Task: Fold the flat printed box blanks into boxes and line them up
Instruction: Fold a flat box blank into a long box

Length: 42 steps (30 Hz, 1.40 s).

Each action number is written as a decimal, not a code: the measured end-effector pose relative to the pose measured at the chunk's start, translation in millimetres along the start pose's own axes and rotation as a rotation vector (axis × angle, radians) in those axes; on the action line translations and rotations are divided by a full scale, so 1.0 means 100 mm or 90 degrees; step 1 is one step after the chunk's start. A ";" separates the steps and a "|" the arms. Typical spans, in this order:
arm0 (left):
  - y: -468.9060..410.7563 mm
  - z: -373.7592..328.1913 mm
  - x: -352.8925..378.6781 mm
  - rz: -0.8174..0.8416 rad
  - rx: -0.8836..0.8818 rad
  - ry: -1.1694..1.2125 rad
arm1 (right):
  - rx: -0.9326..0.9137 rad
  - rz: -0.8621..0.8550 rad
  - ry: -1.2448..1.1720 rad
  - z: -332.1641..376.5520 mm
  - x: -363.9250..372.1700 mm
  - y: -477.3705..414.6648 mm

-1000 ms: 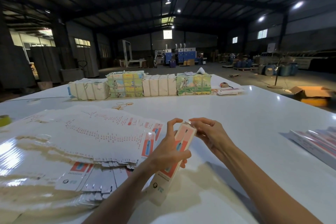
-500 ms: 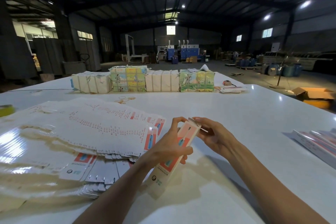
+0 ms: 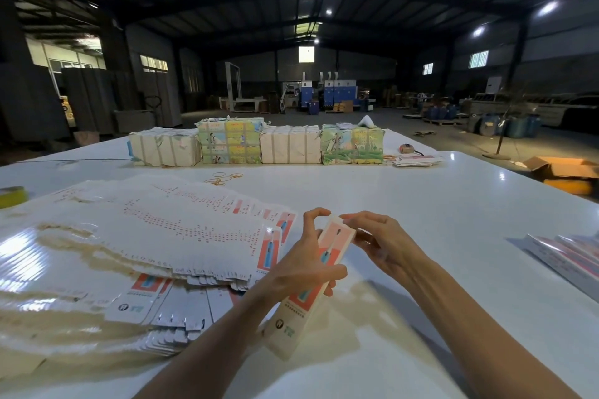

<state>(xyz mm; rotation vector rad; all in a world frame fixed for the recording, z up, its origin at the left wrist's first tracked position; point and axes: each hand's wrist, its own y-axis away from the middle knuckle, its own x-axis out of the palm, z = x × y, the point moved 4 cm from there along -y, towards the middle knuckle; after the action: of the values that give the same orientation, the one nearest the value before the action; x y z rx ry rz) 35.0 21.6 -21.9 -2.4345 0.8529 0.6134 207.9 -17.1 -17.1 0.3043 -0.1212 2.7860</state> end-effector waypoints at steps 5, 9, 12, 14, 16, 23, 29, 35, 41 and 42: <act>-0.01 -0.01 -0.01 0.008 0.001 -0.008 | -0.039 0.043 0.030 0.08 0.01 0.07; -0.01 0.01 -0.01 0.007 -0.057 0.022 | -0.062 0.062 0.070 0.14 0.02 0.13; -0.02 0.04 -0.05 -0.036 -0.058 0.083 | -0.107 0.086 0.100 0.13 0.13 0.20; -0.04 0.04 -0.10 -0.089 -0.032 0.090 | -0.186 0.041 0.187 0.10 0.20 0.22; -0.05 0.05 -0.11 -0.117 -0.029 0.082 | -0.246 0.000 0.223 0.08 0.24 0.23; -0.05 0.09 -0.09 -0.106 -0.033 0.082 | -0.276 0.008 0.229 0.02 0.25 0.18; -0.13 0.18 -0.02 -0.135 -0.077 0.229 | -0.223 0.008 0.217 -0.11 0.32 0.13; -0.20 0.38 -0.11 -0.268 -0.240 0.384 | -0.204 -0.008 0.455 -0.09 0.48 0.17; -0.21 0.37 -0.13 -0.319 -0.212 0.808 | -0.223 0.071 0.801 -0.08 0.82 0.30; -0.20 0.37 -0.15 -0.309 -0.209 0.813 | -0.229 0.075 0.862 -0.09 0.85 0.31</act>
<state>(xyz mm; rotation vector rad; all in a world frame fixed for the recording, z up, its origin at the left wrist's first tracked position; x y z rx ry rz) 28.8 63.4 -36.7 -3.0464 0.4917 -1.1899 117.3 -18.1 -7.9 -1.6313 -0.2802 2.3850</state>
